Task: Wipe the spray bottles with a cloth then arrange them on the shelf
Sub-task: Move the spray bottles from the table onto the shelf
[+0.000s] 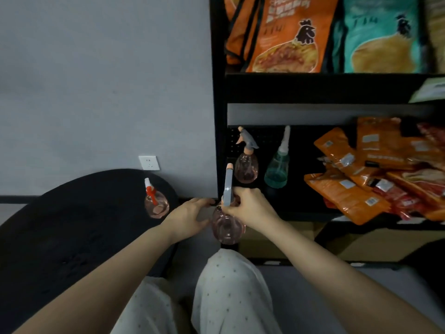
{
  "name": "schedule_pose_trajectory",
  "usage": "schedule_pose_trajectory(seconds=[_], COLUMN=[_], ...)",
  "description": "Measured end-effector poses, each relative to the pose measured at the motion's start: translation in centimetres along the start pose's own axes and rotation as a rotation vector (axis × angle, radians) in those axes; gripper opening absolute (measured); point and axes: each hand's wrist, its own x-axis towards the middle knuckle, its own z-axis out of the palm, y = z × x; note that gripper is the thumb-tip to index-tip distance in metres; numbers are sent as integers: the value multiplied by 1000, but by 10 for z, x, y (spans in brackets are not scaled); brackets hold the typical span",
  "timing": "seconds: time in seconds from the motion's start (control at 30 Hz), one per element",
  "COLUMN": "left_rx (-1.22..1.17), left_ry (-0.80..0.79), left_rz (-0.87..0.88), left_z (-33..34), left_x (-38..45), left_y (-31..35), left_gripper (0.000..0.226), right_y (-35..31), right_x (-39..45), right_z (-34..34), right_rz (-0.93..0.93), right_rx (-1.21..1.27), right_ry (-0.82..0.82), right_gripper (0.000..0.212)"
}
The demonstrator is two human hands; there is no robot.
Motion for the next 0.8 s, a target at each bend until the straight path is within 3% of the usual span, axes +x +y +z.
schedule_pose_trajectory(seconds=[0.17, 0.33, 0.8], left_rx=[-22, -105, -198], left_ry=[-10, 34, 97], left_rz=[23, -8, -82], left_z=[17, 25, 43], left_x=[39, 78, 121], left_y=[42, 65, 57], left_gripper=[44, 39, 48], right_y=[30, 51, 79], right_x=[11, 39, 101], right_z=[-32, -46, -27], right_rz=[70, 120, 207], right_rx=[-8, -17, 20], right_ry=[55, 116, 166], right_gripper=[19, 23, 21])
